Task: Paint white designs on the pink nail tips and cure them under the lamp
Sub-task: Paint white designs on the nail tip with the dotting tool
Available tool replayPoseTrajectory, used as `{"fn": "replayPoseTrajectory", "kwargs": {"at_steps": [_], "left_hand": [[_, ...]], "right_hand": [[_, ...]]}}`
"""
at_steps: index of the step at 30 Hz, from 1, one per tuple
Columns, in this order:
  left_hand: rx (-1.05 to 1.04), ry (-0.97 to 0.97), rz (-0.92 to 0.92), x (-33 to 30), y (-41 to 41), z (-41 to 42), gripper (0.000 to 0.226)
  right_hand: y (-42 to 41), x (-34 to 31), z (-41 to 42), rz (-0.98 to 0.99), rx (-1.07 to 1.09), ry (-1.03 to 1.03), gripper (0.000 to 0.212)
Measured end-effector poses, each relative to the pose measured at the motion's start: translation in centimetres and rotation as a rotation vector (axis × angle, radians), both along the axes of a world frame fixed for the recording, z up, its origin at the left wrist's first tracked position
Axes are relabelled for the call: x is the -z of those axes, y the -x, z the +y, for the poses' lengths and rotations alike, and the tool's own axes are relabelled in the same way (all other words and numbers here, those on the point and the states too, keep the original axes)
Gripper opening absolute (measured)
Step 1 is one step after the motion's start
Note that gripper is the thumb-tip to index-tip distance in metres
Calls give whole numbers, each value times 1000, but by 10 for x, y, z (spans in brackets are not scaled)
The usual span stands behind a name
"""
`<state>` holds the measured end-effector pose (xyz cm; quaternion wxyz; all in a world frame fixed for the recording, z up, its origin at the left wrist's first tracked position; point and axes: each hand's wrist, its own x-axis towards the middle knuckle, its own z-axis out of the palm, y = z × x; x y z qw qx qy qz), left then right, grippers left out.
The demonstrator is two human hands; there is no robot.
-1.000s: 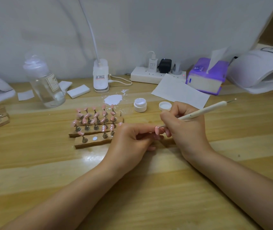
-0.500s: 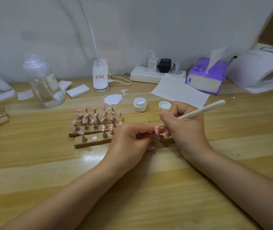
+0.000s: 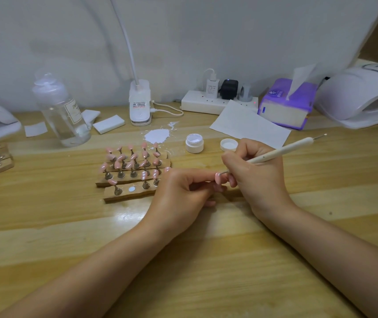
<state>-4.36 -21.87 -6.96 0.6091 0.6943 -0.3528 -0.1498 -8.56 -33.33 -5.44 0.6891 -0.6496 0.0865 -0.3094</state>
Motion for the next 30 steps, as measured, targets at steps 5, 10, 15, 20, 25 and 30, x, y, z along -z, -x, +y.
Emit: {"fn": "replayPoseTrajectory", "kwargs": {"at_steps": [5,10,15,20,25,30], "left_hand": [[-7,8,2,-1,1,0,49],[2,-4,0,0,1,0,42],[-3,-8,7,0,0,0,46],[4,-14,10,0,0,0,51],[1,-8,14,-1,1,0,52],[5,-5,3,-1,1,1,49]], "right_hand": [[1,0,0,1,-8,14,32],[1,0,0,-2,-10,-1,36],[0,0,0,-5,-9,0,37],[0,1,0,-5,-10,11,35],[-1,1,-1,-1,-7,-9,37],[0,0,0,-2,-8,-1,35]]}}
